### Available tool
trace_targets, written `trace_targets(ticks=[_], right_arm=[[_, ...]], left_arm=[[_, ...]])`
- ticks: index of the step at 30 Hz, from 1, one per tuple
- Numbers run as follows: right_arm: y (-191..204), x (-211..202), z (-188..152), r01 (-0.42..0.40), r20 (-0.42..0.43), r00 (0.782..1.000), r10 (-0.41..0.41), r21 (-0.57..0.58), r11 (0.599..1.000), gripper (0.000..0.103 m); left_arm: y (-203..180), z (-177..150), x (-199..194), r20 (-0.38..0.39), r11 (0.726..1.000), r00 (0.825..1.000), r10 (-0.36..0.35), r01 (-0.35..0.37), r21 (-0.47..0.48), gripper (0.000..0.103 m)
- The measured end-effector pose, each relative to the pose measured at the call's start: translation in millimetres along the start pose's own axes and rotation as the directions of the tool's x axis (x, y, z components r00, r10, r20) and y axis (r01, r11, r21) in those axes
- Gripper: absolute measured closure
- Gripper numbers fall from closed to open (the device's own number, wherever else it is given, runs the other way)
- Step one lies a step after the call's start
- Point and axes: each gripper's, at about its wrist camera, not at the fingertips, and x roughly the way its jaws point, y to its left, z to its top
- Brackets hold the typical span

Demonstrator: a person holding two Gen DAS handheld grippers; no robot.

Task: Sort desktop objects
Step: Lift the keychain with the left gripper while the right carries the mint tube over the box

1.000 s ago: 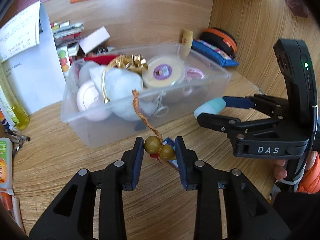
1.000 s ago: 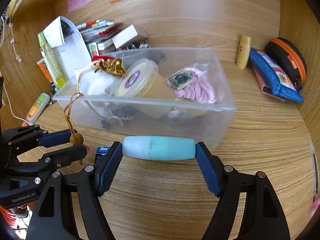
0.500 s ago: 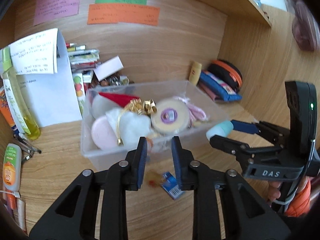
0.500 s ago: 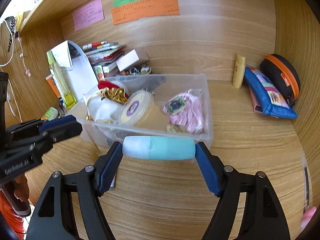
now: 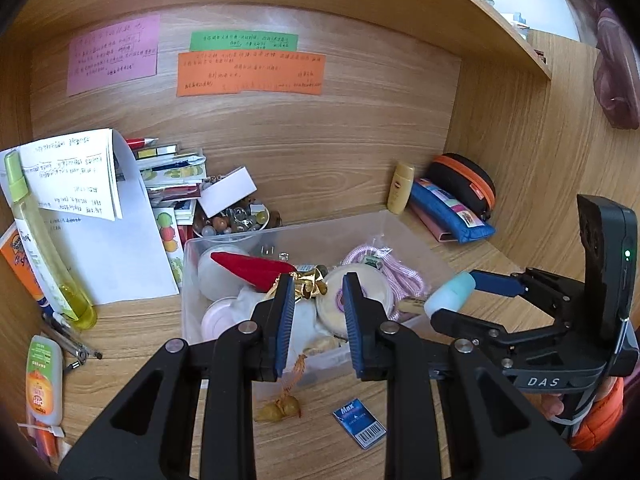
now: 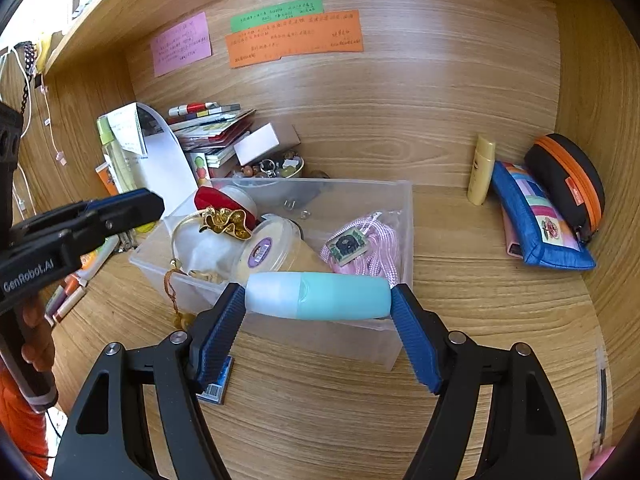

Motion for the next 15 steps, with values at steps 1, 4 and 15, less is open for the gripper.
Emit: trace_targets(ticks=[1,4,15], right_arm=[[-0.6,0.7,-0.9,-0.002,-0.004,1.000,0.002,0.003,1.000,0.032],[-3.8,1.9,-4.3,-0.011,-0.014,1.000,0.011,0.011,1.000,0.032],[-1.9,-7.3,-15.8,-0.020,-0.021,1.000,0.020,0.002,1.000,0.032]], left_arm=[[0.6,-0.4,0.6,-0.003,1.000,1.000,0.002,-0.002,-0.003,0.079],[4.8,-2.8,3.8,-0.018,1.000,1.000,0.004,-0.005,-0.016,0.079],[21.4,-31.8,-0.5,-0.063,0.999,0.998,0.029,-0.031,-0.037,0.079]])
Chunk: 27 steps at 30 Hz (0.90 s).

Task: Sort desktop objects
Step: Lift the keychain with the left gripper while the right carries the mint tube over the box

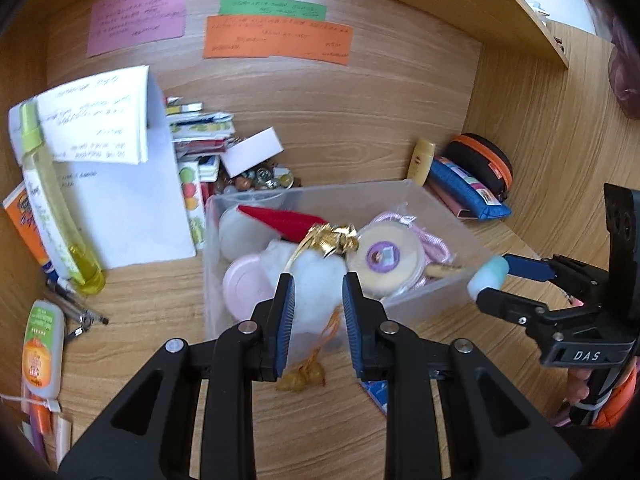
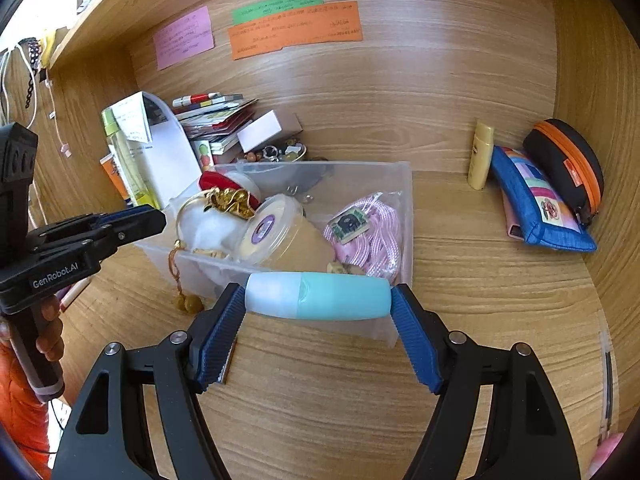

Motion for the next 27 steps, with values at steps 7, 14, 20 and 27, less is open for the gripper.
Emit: trace_targets(ticks=[7,14,20,27], right_arm=[[4.9,2.0,-18.0,0.001,-0.042,0.999,-0.002,-0.012,1.000,0.032],[5.6,-5.2,-17.7,-0.021,-0.024,0.999,0.021,-0.007,1.000,0.032],[4.5,-16.3,3.1,-0.013,0.036,0.999,0.014,-0.027,1.000,0.032],[-6.2,14.9,24.3,0.005,0.020,1.000,-0.004,-0.016,1.000,0.032]], left_arm=[[12.4,-22.8,-6.7,-0.043,1.000,0.999,0.009,-0.009,-0.006,0.079],[7.8,-28.2,-10.3,-0.047,1.000,0.999,0.015,-0.015,0.004,0.079],[3.9,-14.8,-12.6,-0.009,1.000,1.000,0.009,-0.009,0.012,0.079],[2.6,4.7,-2.5,0.024,1.000,0.999,0.028,-0.029,0.009,0.079]])
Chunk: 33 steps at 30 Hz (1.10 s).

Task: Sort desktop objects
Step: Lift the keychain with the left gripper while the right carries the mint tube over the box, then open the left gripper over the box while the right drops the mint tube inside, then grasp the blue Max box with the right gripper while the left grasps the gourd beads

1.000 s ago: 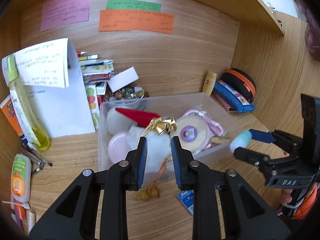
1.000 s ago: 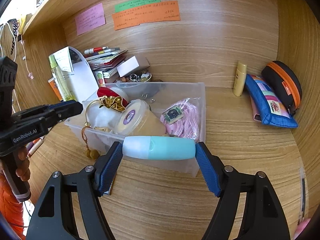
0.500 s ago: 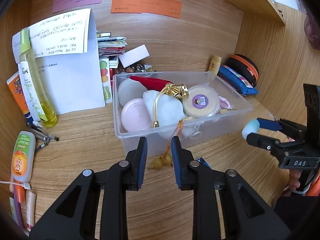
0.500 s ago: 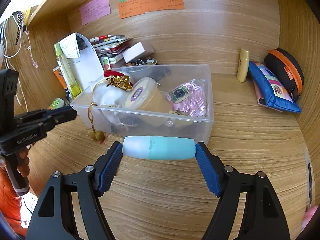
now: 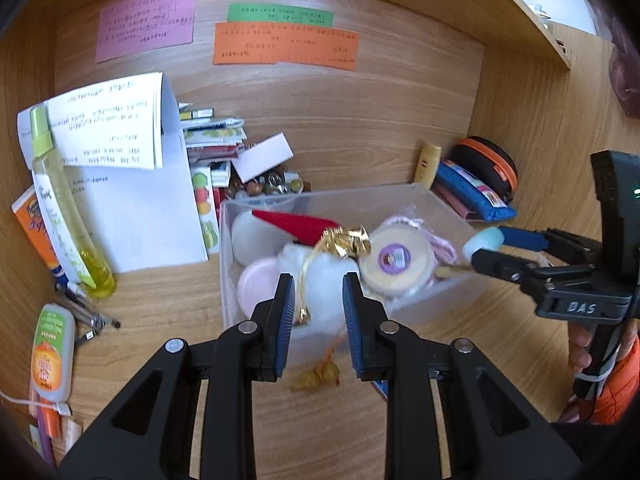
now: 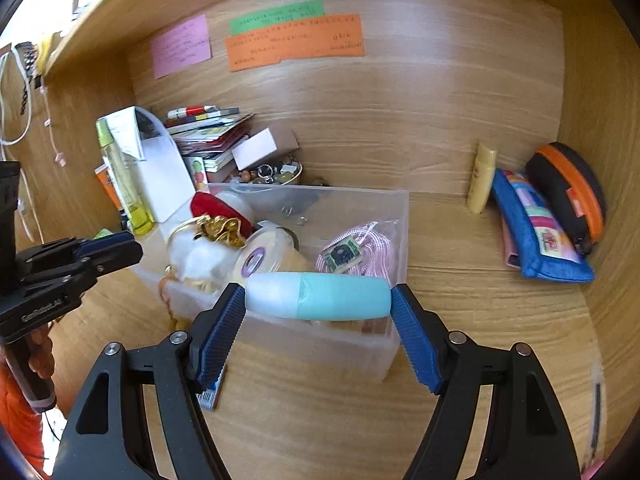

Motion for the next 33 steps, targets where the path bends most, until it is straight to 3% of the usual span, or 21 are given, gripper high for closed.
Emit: trace_targets(ticks=[9,15,17,23,28,33], right_arm=[[2.6,32.6,2.1,0.005,-0.056,0.998,-0.006,-0.022,1.000,0.032],[8.4,26.8,-1.2,0.007,-0.046,0.999,-0.009,-0.036,0.999,0.026],[10.7,20.6,-2.7,-0.001,-0.034,0.999,-0.001,-0.035,0.999,0.026],[28.4,3.8,-13.6,-0.043,-0.016,0.999,0.042,-0.056,0.998,0.024],[46.1,1.7,-28.6,-0.084,-0.040,0.996,0.081,-0.072,0.994,0.023],[62.0,5.2,-41.7,-0.104,-0.076,0.992,0.097,-0.100,0.989,0.023]], left_arm=[[1.4,8.0,20.7,-0.018,1.000,1.000,0.008,-0.008,-0.005,0.079],[6.0,3.9,15.9,-0.027,1.000,1.000,0.005,-0.005,-0.004,0.079],[10.0,1.5,11.9,-0.025,1.000,1.000,0.008,-0.008,-0.004,0.074],[23.2,-16.9,-2.0,-0.052,0.999,0.999,0.015,-0.017,-0.030,0.069],[29.9,-35.7,-0.4,-0.097,0.997,0.994,0.052,-0.058,-0.059,0.061],[25.5,-51.1,4.5,-0.122,0.997,0.992,0.036,-0.045,-0.071,0.061]])
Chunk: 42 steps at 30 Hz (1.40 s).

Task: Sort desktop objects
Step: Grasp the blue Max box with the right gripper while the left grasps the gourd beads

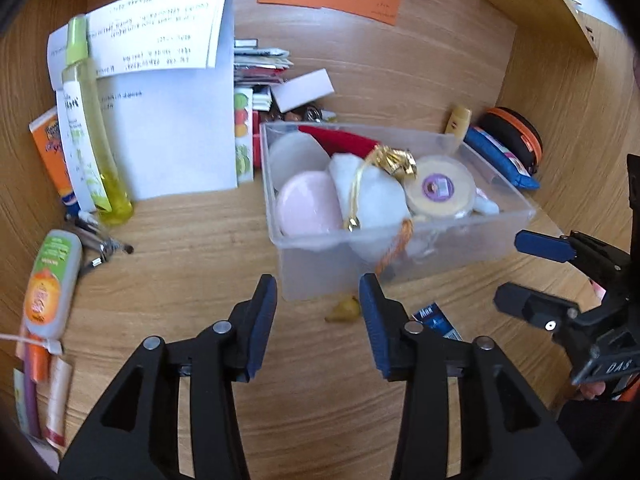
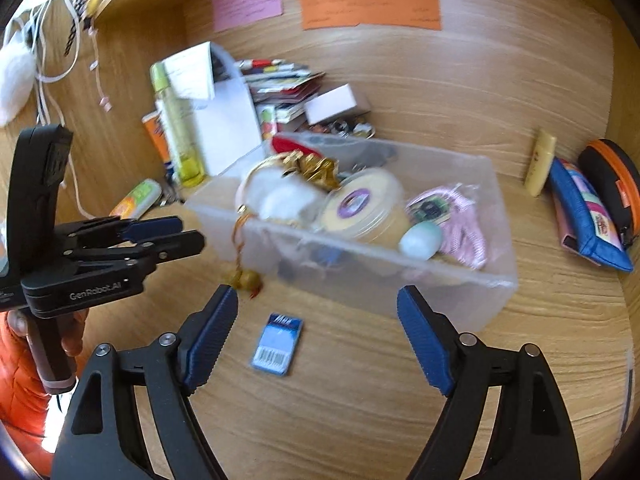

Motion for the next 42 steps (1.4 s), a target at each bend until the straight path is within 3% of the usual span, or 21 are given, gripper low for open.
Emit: trace_targets(ticks=[4,10,13,22,24,26,31,37,39,40,42], right_arm=[[6.8,7.1,-8.0,-0.012,-0.038,0.999,0.011,-0.022,1.000,0.023],[7.0,25.1,-21.0,-0.040,-0.118,0.992,0.039,-0.007,0.999,0.023],[8.7,33.6,-25.7,-0.049,-0.151,0.987,0.047,-0.010,0.999,0.023],[15.6,44.3,-27.6,-0.047,-0.164,0.986,0.037,-0.059,0.997,0.024],[16.2,47.5,-26.9,-0.049,-0.175,0.984,0.036,-0.073,0.996,0.025],[15.8,51.1,-26.9,-0.053,-0.189,0.981,0.037,-0.078,0.996,0.034],[17.0,52.7,-26.0,-0.053,-0.189,0.981,0.034,-0.094,0.994,0.039],[11.1,52.5,-23.5,-0.064,-0.185,0.981,0.050,-0.068,0.996,0.053],[11.0,52.4,-23.2,-0.067,-0.184,0.981,0.054,-0.066,0.996,0.058],[11.6,52.3,-23.0,-0.070,-0.185,0.981,0.056,-0.069,0.995,0.062],[14.4,52.5,-22.0,-0.079,-0.186,0.981,0.063,-0.079,0.994,0.067]], left_arm=[[-6.1,-8.4,2.2,-0.014,1.000,1.000,-0.024,0.024,0.020,0.059],[-9.9,-14.3,22.2,-0.103,0.997,0.992,-0.078,0.078,-0.009,0.051],[-10.9,-12.3,30.2,-0.125,0.997,0.989,-0.077,0.075,-0.025,0.033],[-19.7,-7.1,40.5,-0.115,0.999,0.992,-0.043,0.042,-0.007,0.031],[-21.5,-6.3,42.9,-0.112,1.000,0.993,-0.019,0.018,-0.009,0.040],[-21.9,-4.7,44.1,-0.108,1.000,0.994,0.008,-0.008,-0.006,0.053],[-22.4,-5.6,50.8,-0.141,1.000,0.990,-0.011,0.007,-0.025,0.063],[-28.9,-7.1,53.2,-0.147,1.000,0.989,0.003,-0.002,0.005,0.066],[-29.5,-6.9,53.2,-0.147,1.000,0.989,0.007,-0.006,0.011,0.069],[-29.5,-6.7,53.1,-0.147,1.000,0.989,0.001,0.000,0.009,0.076],[-29.5,-5.4,54.1,-0.147,1.000,0.989,-0.015,0.016,0.005,0.077]])
